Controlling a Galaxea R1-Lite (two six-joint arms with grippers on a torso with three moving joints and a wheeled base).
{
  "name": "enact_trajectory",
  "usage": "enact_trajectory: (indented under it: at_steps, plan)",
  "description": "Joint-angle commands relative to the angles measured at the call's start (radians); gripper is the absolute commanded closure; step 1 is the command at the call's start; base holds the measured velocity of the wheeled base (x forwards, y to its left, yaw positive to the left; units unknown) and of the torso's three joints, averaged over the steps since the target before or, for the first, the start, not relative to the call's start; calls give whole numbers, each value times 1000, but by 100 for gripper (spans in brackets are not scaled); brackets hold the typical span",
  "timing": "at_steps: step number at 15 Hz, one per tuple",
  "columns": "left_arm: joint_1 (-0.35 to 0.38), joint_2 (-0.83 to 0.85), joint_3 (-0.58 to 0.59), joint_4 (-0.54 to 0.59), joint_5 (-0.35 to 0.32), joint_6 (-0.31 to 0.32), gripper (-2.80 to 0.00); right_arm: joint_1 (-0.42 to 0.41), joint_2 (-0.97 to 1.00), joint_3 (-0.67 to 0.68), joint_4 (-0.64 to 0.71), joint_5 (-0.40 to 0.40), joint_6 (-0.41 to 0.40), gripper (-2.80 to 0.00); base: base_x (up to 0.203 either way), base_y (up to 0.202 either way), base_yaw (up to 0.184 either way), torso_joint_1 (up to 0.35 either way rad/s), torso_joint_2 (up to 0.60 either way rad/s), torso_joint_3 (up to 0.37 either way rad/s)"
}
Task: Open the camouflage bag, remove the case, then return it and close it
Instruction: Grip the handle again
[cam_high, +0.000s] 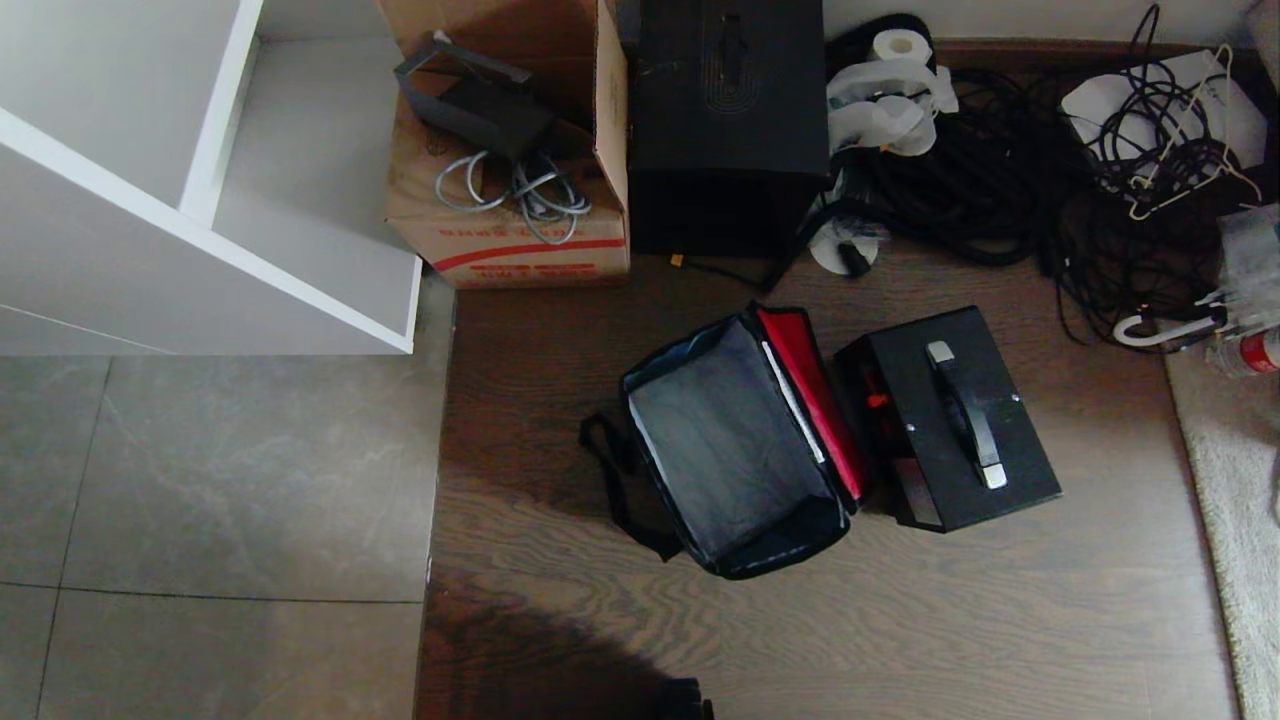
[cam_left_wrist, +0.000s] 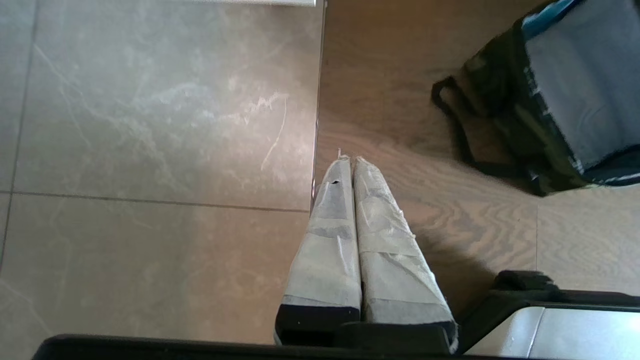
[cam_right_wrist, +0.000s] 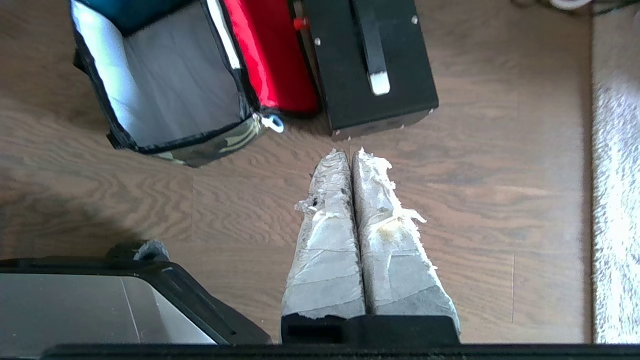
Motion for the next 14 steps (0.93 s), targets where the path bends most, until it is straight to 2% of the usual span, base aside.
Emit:
enact_trajectory:
  at_steps: [1,11,14]
  plan:
    - [0,1,0,0,0,-1,0,0,1,0,0,1,0,0,0,0,0,2,2,-188]
    - [0,1,0,0,0,1,0,0,1,0,0,1,0,0,0,0,0,2,2,-198]
    - [0,1,0,0,0,1,0,-1,1,0,0,1,0,0,0,0,0,2,2,-78]
